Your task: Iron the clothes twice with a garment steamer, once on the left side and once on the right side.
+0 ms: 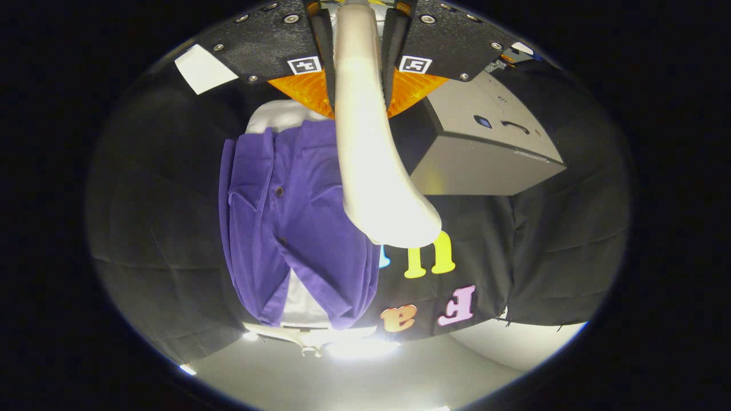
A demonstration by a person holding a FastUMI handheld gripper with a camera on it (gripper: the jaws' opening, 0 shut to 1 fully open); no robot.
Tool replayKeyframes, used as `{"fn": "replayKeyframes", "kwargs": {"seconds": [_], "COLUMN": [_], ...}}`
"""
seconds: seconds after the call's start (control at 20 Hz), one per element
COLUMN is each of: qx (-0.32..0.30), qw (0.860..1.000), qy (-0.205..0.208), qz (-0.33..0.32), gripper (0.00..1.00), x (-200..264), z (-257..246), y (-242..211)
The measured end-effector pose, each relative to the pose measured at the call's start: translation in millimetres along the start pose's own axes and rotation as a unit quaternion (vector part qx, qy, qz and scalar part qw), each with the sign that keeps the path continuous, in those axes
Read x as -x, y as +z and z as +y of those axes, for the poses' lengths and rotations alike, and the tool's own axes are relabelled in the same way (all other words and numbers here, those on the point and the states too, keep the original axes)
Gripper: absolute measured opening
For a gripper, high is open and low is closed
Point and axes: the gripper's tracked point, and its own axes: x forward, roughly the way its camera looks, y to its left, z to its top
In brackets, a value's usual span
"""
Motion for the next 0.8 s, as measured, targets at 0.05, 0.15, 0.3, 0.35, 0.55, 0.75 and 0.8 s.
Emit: {"fn": "replayKeyframes", "kwargs": {"seconds": [0.05,0.15,0.3,0.35,0.55,0.75,0.8], "qx": [0.002,0.004,-0.008,-0.009,0.009,0.015,0.014], "qw": [1.0,0.999,0.997,0.997,0.996,0.994,0.995], "qy": [-0.009,-0.022,-0.023,-0.025,-0.029,-0.026,-0.025], "qz": [-0.012,-0.037,-0.07,-0.076,-0.088,-0.1,-0.099], "gripper": [0.35,0.35,0.35,0.35,0.35,0.35,0.35], "x": [2.1,8.5,16.8,19.2,31.8,48.9,51.4], "z": [6.4,24.6,59.3,69.8,112.5,146.7,152.5], "y": [14.2,38.3,63.8,68.1,73.7,69.6,66.6]}}
